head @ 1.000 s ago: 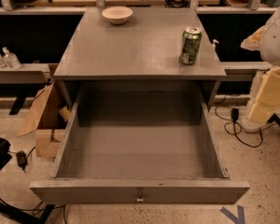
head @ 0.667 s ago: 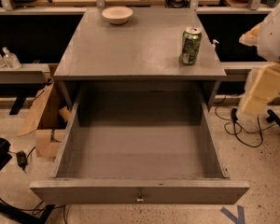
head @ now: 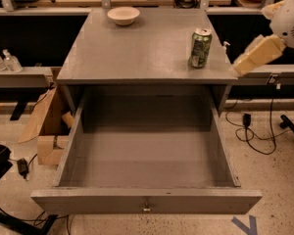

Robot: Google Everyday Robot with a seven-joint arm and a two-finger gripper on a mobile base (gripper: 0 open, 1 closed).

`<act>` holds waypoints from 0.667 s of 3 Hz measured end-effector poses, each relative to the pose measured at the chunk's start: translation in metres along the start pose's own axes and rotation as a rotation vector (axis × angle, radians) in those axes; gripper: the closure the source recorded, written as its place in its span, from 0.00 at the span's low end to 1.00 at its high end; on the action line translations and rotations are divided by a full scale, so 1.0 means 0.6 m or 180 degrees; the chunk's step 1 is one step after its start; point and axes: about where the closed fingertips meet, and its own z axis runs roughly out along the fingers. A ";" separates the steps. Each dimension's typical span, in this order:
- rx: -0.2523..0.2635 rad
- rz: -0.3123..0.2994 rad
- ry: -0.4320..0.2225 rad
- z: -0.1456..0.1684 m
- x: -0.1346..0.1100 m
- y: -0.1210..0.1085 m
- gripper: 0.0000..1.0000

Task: Place green can into top drawer

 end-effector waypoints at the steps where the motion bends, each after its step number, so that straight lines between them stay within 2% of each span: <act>1: 0.0189 0.0221 -0.0372 0.016 -0.011 -0.046 0.00; 2: 0.0278 0.0433 -0.0691 0.041 -0.014 -0.065 0.00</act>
Offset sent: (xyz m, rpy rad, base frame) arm 0.0663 -0.0103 -0.0002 0.3633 -0.1950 -0.0934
